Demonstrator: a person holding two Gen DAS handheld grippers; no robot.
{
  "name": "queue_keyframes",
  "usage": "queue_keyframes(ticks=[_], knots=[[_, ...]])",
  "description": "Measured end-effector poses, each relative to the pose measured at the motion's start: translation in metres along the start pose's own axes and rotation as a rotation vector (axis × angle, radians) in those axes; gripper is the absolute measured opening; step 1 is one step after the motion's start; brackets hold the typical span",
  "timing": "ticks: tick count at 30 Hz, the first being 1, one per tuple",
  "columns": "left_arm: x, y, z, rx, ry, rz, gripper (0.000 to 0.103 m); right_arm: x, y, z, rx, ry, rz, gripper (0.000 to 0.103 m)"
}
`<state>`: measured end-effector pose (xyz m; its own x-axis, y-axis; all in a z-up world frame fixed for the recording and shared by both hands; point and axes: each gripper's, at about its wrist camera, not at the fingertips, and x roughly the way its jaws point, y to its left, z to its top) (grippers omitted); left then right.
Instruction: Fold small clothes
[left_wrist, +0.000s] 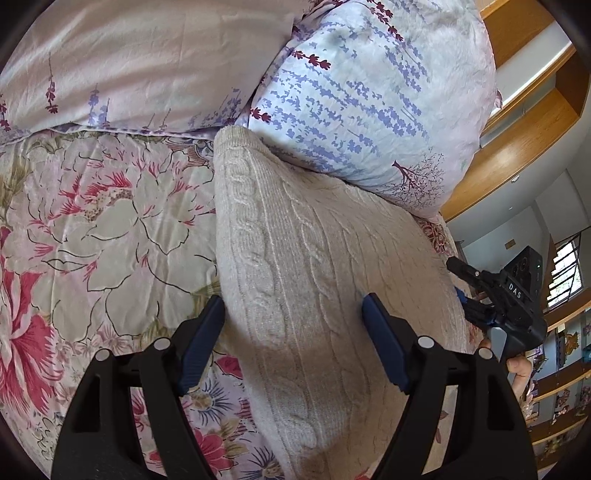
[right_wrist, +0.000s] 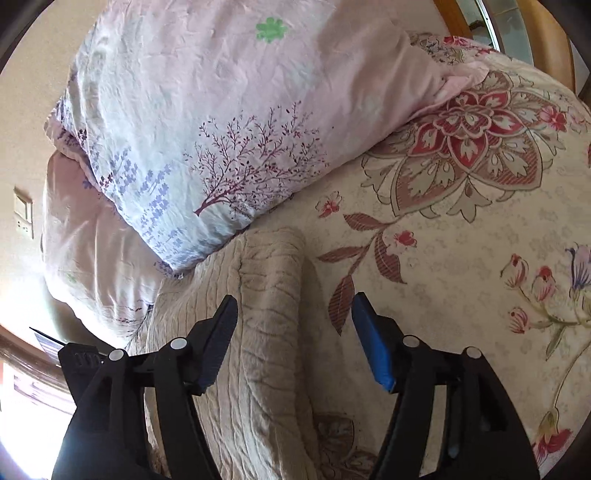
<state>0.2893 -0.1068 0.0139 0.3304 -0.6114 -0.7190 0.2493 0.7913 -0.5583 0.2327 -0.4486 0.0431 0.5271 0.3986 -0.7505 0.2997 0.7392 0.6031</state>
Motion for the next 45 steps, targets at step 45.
queue_keyframes(ticks=[45], knots=[[-0.12,0.116,-0.027,-0.133,-0.028,-0.151,0.037,0.065,0.111,-0.103,-0.184,0.135,0.231,0.028]])
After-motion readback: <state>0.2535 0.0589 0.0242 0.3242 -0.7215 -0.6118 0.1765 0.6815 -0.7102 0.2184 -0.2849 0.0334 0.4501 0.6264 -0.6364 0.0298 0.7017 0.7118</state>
